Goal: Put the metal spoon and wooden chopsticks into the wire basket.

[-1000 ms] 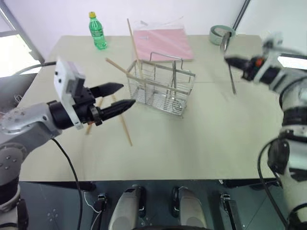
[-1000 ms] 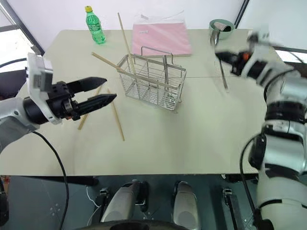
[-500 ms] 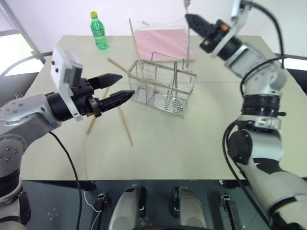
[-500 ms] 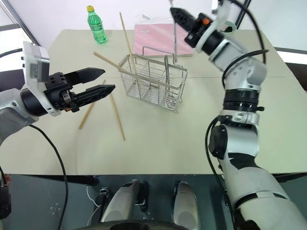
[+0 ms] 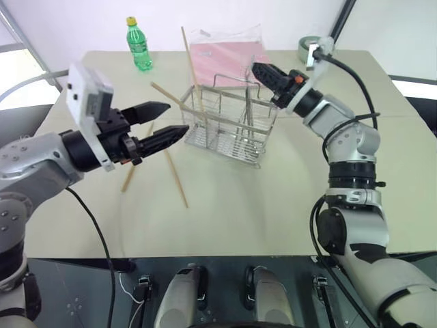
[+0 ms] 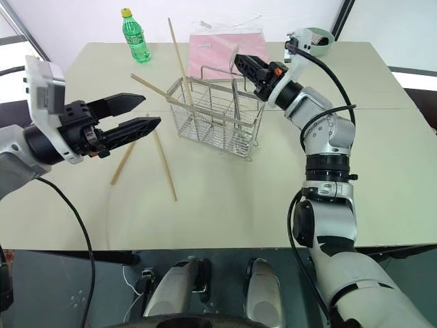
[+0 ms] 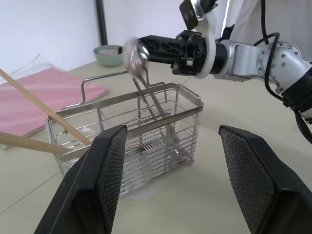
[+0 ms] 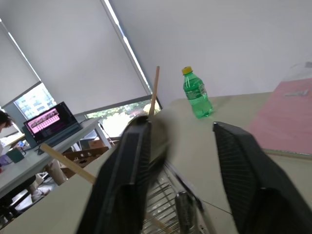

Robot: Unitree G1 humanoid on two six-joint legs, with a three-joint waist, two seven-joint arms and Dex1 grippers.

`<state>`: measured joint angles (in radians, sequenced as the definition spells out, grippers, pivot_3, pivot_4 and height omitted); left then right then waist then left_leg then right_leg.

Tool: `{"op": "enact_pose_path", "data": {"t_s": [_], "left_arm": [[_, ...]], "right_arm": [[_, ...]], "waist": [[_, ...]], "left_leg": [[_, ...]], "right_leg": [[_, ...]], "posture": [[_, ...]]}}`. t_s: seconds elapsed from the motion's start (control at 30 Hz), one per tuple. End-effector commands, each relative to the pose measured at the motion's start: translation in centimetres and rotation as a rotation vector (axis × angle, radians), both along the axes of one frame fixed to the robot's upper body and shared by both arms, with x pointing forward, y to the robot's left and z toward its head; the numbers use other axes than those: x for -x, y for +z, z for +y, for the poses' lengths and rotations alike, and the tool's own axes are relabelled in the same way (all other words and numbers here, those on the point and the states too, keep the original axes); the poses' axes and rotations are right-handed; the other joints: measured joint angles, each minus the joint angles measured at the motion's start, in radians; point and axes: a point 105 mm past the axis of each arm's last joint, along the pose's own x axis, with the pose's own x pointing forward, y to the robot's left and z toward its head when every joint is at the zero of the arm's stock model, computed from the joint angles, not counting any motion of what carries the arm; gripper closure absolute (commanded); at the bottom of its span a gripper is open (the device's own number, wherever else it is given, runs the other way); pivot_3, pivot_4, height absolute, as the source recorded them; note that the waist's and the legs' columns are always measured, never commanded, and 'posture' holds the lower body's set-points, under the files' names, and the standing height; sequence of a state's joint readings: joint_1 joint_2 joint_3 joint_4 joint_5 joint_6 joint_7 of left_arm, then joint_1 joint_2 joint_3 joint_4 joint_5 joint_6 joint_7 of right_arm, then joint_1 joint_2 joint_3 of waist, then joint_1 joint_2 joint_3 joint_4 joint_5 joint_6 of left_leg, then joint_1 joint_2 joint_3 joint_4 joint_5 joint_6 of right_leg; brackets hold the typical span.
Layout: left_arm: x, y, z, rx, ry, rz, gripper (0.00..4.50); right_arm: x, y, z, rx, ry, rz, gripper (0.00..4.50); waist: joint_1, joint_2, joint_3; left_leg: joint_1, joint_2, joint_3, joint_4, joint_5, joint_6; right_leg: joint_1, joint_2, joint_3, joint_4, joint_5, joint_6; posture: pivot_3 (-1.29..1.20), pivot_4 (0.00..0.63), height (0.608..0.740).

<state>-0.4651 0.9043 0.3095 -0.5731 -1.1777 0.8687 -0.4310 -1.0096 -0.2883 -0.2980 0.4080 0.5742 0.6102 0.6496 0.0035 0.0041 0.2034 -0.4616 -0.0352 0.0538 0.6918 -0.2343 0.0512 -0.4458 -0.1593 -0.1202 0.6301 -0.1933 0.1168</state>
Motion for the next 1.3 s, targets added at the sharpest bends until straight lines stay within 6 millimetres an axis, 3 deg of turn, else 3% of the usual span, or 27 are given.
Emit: {"op": "enact_pose_path", "data": {"t_s": [0.03, 0.07, 0.23, 0.37, 0.47, 0.53, 0.63, 0.73, 0.8, 1.1, 1.17, 1.3], "left_arm": [[0.3, 1.4, 0.3, 0.001, 0.01, -0.058, 1.32], [0.2, 1.5, 0.4, 0.002, 0.012, -0.059, 1.32], [-0.6, 2.3, 1.3, 0.026, 0.074, -0.081, 1.32], [-2.1, 3.7, 3.4, 0.077, 0.229, -0.116, 1.32], [-3.5, 5.1, 6.8, 0.113, 0.43, -0.102, 1.32], [-4.4, 5.3, 9.5, 0.131, 0.574, -0.047, 1.32], [-5.3, 4.0, 13.4, 0.159, 0.74, 0.147, 1.32], [-5.3, 2.8, 15.1, 0.15, 0.805, 0.273, 1.32], [-5.7, 0.9, 16.1, 0.097, 0.857, 0.355, 1.32], [-8.9, -7.6, 13.8, -0.114, 0.785, 0.613, 1.32], [-9.6, -8.5, 13.2, -0.137, 0.758, 0.621, 1.32], [-11.7, -8.7, 12.0, -0.127, 0.708, 0.61, 1.32]], "right_arm": [[0.3, 1.9, -1.2, -0.047, -0.032, -0.059, 0.57], [0.3, 2.0, -1.5, -0.052, -0.038, -0.061, 0.06], [0.5, 3.7, -3.7, -0.087, -0.072, -0.084, 0.06], [1.8, 7.3, -5.3, -0.102, -0.049, -0.163, 0.06], [4.5, 9.6, -5.4, -0.011, 0.073, -0.249, 0.06], [6.6, 9.5, -4.9, 0.102, 0.183, -0.288, 0.06], [10.1, 7.1, -3.9, 0.295, 0.38, -0.287, 0.06], [11.8, 5.4, -3.6, 0.38, 0.472, -0.25, 0.06], [12.5, 4.2, -3.5, 0.403, 0.512, -0.215, 0.06], [12.7, 2.3, -3.6, 0.399, 0.486, -0.171, 0.06], [12.9, 2.0, -3.7, 0.397, 0.479, -0.168, 0.06], [13.2, 1.4, -3.6, 0.389, 0.457, -0.16, 0.06]], "waist": [[0.0, 0.0, 0.0], [0.001, 0.0, 0.0], [0.004, 0.0, 0.0], [0.003, 0.0, 0.0], [0.002, 0.0, 0.0], [0.002, 0.0, 0.0], [0.002, 0.0, 0.0], [0.001, -0.001, 0.0], [0.002, -0.001, 0.0], [0.014, -0.002, 0.0], [0.012, -0.003, 0.0], [0.014, -0.003, 0.0]], "left_leg": [[0.0, 0.0, 0.0, 0.0, 0.0, 0.0], [0.0, 0.0, 0.0, 0.0, 0.0, 0.0], [0.0, 0.0, 0.0, 0.0, 0.0, 0.0], [0.0, 0.0, 0.0, 0.0, 0.0, 0.0], [0.0, 0.0, 0.0, -0.001, 0.0, 0.0], [0.0, 0.0, 0.0, -0.002, 0.0, 0.001], [0.0, 0.0, 0.0, -0.003, -0.002, 0.005], [0.001, 0.0, 0.0, -0.003, -0.003, 0.005], [0.001, 0.0, 0.0, -0.003, -0.003, 0.004], [0.0, -0.002, 0.001, -0.003, -0.001, -0.003], [-0.001, -0.002, 0.001, -0.003, -0.001, -0.004], [-0.002, -0.002, 0.002, -0.005, -0.001, -0.005]], "right_leg": [[0.0, 0.0, 0.0, 0.0, 0.0, 0.0], [0.0, 0.0, 0.0, 0.0, 0.0, 0.0], [0.0, 0.0, 0.0, 0.0, 0.0, 0.0], [0.0, 0.0, 0.0, 0.0, 0.0, 0.0], [0.0, 0.0, 0.0, -0.001, 0.0, 0.0], [0.0, 0.0, 0.0, -0.001, 0.0, 0.0], [0.0, 0.0, 0.0, -0.001, 0.0, 0.0], [0.0, 0.0, 0.0, -0.001, 0.0, 0.001], [0.0, -0.001, 0.0, -0.001, 0.0, 0.001], [-0.001, -0.005, -0.001, -0.002, 0.0, 0.0], [-0.002, -0.005, 0.0, -0.002, 0.0, 0.0], [-0.005, -0.006, 0.0, -0.001, 0.0, 0.0]], "posture": [[0.0, 0.15, 0.686], [0.0, 0.15, 0.686], [0.0, 0.15, 0.686], [0.0, 0.15, 0.686], [0.0, 0.15, 0.686], [0.0, 0.15, 0.686], [0.0, 0.15, 0.686], [0.0, 0.15, 0.686], [0.0, 0.15, 0.686], [0.0, 0.15, 0.686], [0.0, 0.15, 0.686], [0.0, 0.15, 0.686]]}}
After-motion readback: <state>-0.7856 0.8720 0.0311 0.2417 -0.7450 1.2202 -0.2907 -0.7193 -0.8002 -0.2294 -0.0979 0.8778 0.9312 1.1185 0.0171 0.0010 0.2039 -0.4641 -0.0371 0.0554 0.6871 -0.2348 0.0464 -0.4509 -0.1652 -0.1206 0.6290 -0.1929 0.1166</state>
